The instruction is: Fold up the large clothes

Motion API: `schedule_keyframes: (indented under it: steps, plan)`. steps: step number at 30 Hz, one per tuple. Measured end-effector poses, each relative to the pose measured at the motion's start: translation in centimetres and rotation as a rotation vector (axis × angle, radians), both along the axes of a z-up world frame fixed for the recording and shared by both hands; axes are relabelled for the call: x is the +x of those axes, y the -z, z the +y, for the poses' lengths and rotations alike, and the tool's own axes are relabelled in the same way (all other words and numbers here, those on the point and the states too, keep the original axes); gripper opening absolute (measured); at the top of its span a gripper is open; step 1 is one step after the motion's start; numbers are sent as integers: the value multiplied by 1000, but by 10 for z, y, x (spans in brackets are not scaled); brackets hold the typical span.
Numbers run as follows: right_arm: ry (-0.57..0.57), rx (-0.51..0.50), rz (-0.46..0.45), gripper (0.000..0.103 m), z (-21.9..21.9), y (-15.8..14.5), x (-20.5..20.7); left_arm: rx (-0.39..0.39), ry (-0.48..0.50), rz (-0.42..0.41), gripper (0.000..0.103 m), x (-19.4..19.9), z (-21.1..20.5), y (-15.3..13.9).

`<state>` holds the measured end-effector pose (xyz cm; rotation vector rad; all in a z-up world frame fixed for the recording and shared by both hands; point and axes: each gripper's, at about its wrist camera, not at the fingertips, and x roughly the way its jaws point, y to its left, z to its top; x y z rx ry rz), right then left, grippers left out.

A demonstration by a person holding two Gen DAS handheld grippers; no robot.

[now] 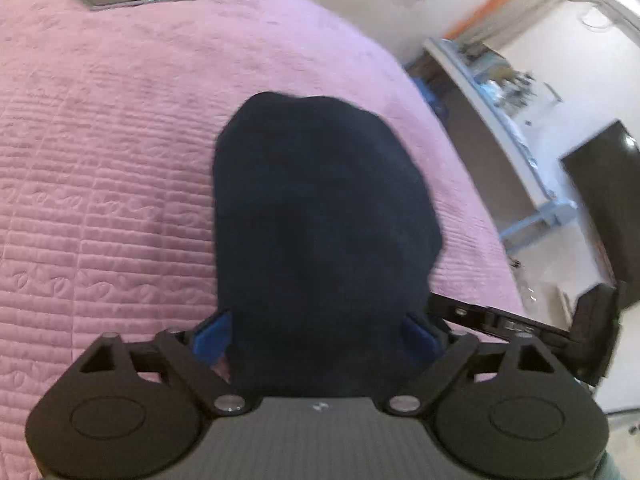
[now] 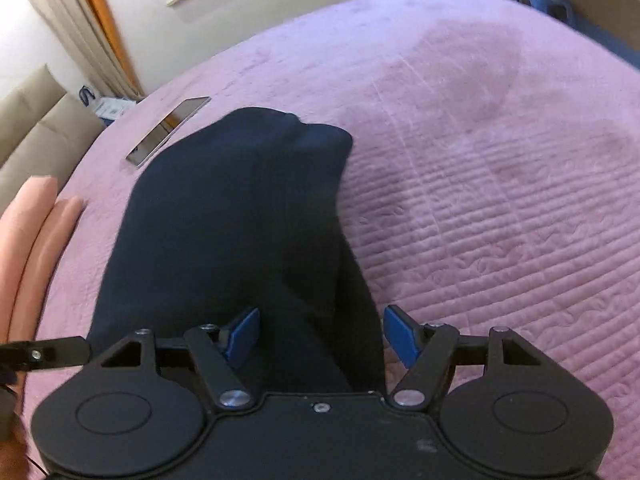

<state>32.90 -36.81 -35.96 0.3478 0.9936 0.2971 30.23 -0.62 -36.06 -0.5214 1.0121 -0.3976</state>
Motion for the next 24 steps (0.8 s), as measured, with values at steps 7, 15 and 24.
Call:
schedule_keyframes:
  steps: [7, 15, 24]
  plan:
    - [-131, 38, 56, 87, 1, 18, 28, -98, 9, 56, 103, 30, 2, 39]
    - [-196, 172, 61, 101, -15, 34, 36, -256, -46, 92, 103, 54, 5, 74]
    - [-194, 310, 27, 45, -22, 27, 20, -147, -103, -12, 69, 35, -13, 42]
